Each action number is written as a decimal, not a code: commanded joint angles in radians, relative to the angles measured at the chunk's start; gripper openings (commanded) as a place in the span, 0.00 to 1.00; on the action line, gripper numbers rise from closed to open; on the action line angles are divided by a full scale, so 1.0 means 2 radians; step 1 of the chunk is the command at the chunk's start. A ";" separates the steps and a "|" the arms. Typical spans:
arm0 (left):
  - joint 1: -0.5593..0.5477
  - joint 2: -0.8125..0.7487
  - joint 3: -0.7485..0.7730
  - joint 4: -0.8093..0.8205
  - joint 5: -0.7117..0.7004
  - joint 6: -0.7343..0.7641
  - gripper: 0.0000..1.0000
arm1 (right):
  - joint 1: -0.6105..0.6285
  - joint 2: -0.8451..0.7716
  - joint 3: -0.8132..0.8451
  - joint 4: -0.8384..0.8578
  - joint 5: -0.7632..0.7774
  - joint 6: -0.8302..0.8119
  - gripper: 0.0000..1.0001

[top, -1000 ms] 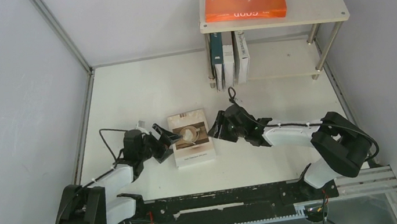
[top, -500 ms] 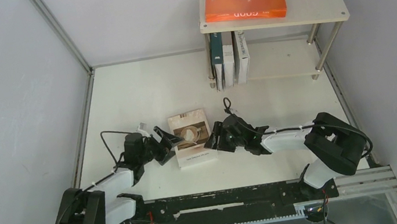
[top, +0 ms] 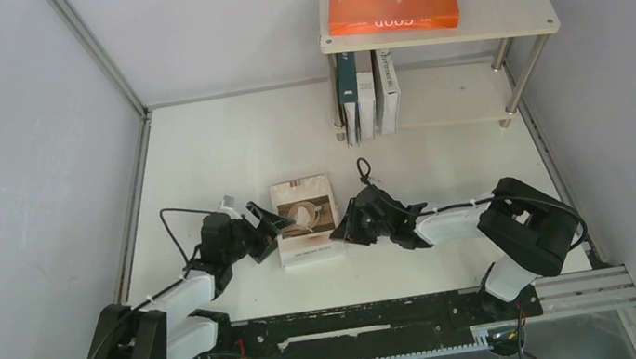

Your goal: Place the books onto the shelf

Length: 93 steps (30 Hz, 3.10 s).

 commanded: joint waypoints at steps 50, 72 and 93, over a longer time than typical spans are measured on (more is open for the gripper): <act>-0.059 -0.036 -0.043 0.225 0.052 -0.151 0.81 | -0.095 -0.210 -0.081 0.036 -0.140 0.105 0.07; -0.083 -0.108 -0.025 0.116 -0.011 -0.140 0.42 | -0.098 -0.285 -0.063 -0.078 -0.092 0.020 0.54; -0.131 -0.002 0.199 -0.137 -0.098 -0.113 0.43 | 0.237 -0.246 0.151 -0.317 0.411 -0.416 0.76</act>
